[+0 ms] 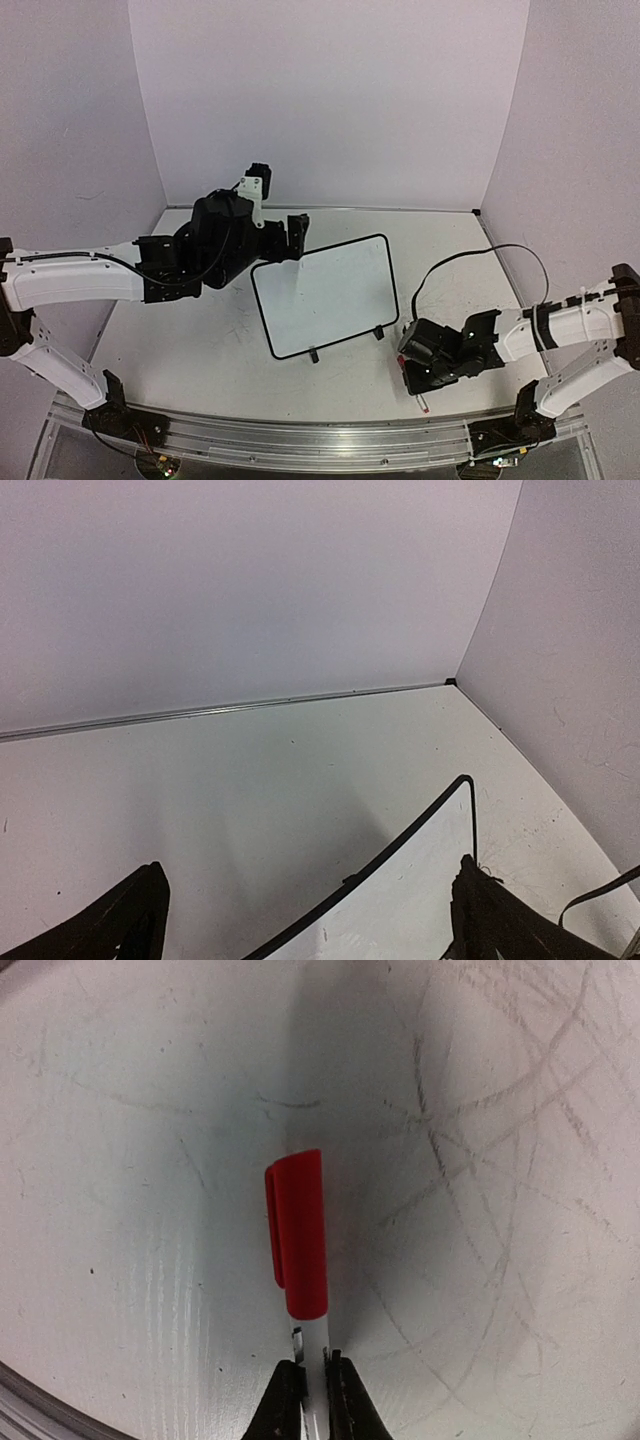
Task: Write a sentence on the whiteboard
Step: Pick up the whiteboard marker from the center of the board, then pass from the right arm to the left
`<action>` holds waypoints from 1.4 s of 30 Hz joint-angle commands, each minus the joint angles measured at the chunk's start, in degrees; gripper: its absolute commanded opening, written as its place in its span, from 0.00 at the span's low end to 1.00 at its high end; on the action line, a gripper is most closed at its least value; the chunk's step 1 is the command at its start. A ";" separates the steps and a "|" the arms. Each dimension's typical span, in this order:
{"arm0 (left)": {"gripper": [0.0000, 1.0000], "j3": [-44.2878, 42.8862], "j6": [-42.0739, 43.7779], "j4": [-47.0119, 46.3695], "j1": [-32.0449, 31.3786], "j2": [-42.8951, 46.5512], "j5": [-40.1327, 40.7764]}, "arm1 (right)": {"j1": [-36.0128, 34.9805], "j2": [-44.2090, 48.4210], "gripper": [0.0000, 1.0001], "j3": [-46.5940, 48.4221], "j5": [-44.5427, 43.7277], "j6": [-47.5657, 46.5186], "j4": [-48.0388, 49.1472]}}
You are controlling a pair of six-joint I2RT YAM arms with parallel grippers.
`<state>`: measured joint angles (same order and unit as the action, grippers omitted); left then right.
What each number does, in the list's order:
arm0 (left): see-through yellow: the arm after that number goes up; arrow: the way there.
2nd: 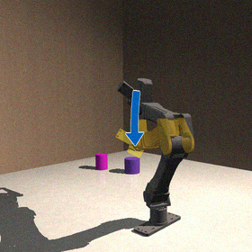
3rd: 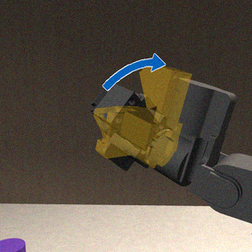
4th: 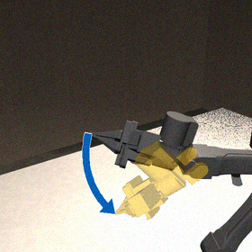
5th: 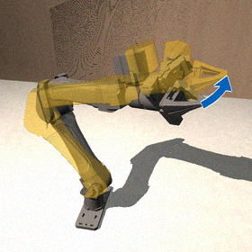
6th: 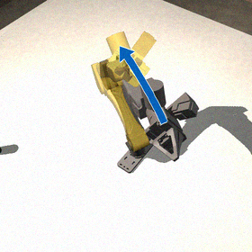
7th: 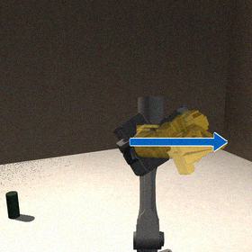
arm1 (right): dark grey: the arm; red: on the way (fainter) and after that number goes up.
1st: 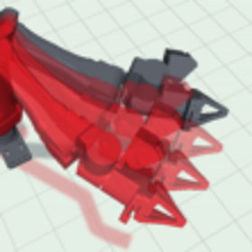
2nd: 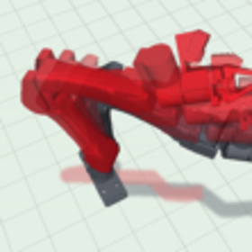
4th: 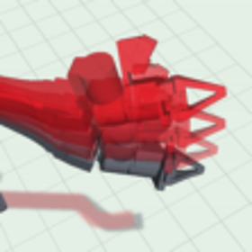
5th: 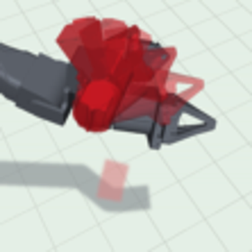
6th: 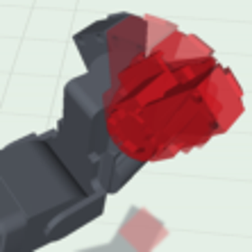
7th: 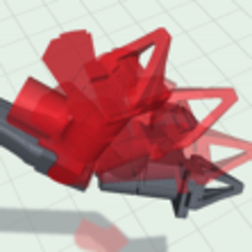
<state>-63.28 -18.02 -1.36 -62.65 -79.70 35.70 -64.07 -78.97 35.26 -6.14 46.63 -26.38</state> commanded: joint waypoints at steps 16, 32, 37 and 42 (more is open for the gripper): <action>0.99 -3.93 -7.42 -1.78 9.90 1.34 -37.68 | 0.37 18.32 0.00 18.98 -15.98 -47.29 11.99; 0.82 -8.93 -13.96 -2.14 9.83 -6.37 -71.26 | 5.44 8.78 0.00 27.79 9.11 -60.53 14.25; 0.63 -10.61 -15.01 -1.93 9.88 -9.31 -73.31 | 5.45 7.92 0.00 28.53 9.47 -60.76 14.25; 0.40 -10.73 -14.84 -1.81 9.90 -9.88 -73.44 | 5.43 6.75 0.00 28.64 8.12 -61.01 14.25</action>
<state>-70.94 -32.73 -1.92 -52.86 -89.62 -35.83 -58.78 -71.38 61.30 2.44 -13.52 -13.71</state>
